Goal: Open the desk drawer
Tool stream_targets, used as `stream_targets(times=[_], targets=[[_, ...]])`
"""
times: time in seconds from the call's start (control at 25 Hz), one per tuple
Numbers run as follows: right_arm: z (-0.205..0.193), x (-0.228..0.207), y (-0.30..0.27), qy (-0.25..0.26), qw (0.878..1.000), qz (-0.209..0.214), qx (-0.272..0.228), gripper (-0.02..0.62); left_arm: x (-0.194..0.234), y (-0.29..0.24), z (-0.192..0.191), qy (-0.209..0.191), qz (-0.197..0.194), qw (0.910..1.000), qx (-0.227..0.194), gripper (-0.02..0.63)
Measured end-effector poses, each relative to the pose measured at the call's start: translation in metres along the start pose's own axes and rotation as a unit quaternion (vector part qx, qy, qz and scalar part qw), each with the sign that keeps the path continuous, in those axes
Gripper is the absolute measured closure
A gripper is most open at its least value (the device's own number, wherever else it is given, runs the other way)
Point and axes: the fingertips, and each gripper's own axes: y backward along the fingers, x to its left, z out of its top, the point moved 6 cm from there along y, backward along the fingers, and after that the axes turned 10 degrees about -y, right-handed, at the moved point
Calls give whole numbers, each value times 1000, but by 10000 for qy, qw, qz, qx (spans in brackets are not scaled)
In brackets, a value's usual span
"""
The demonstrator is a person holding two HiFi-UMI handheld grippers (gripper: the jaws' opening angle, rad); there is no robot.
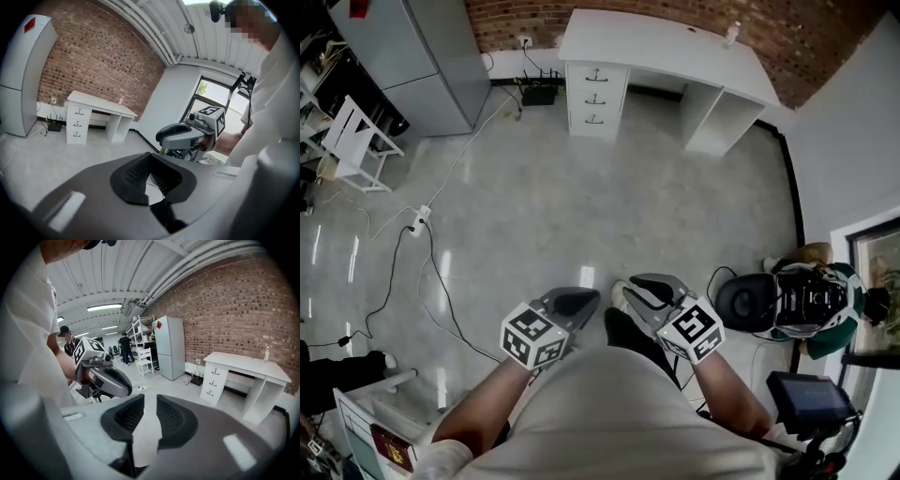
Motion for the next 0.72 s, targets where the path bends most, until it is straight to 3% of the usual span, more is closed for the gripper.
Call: stream_targets(times=[0.32,0.72], targets=[[78,-155,-14,521,9971,526,177,512,83,-104,97,185,613,9977,-218,597],[129,-264,-86,459,9963,689,233,513,188,-160,133,641,872,9936,-328,597]])
